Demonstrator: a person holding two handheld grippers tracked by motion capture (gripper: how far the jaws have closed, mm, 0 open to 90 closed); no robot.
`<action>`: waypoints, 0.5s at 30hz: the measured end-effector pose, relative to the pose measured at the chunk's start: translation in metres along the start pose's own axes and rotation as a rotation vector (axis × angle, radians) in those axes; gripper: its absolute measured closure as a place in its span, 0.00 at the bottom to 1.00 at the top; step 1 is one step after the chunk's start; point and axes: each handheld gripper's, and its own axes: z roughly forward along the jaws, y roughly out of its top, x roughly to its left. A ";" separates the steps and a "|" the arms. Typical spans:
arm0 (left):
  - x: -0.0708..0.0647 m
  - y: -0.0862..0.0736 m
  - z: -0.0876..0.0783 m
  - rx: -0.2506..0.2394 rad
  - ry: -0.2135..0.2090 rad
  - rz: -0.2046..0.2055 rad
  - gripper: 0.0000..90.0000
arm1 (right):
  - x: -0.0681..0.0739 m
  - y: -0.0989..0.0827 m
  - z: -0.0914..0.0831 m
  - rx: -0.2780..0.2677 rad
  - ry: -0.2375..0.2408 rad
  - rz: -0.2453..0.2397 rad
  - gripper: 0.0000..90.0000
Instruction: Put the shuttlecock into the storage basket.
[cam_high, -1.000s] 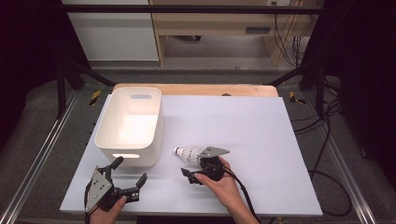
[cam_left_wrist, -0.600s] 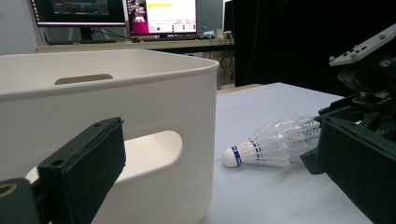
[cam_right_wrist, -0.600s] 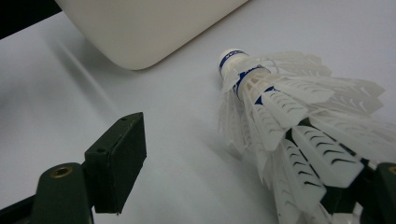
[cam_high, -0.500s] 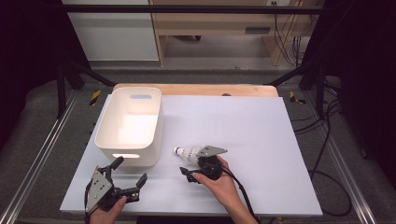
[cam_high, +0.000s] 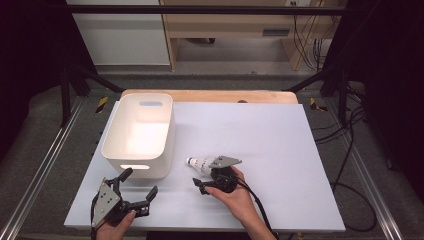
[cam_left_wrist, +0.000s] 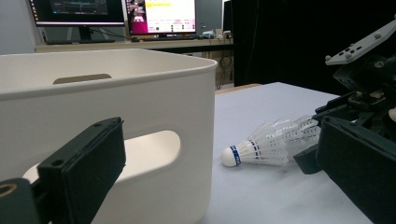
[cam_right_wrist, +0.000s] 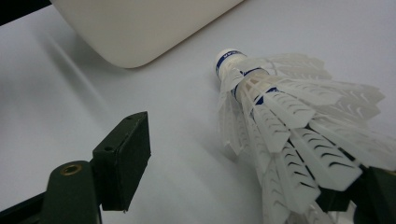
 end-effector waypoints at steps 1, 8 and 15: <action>0.000 0.000 0.000 0.000 0.000 -0.001 0.02 | 0.000 0.001 0.000 -0.001 -0.003 -0.001 0.28; 0.000 0.000 0.000 0.001 -0.002 0.002 0.02 | 0.001 0.002 0.001 0.003 -0.002 -0.013 0.32; 0.000 0.000 0.001 0.003 -0.004 0.001 0.02 | 0.002 0.002 0.003 0.009 -0.004 -0.020 0.33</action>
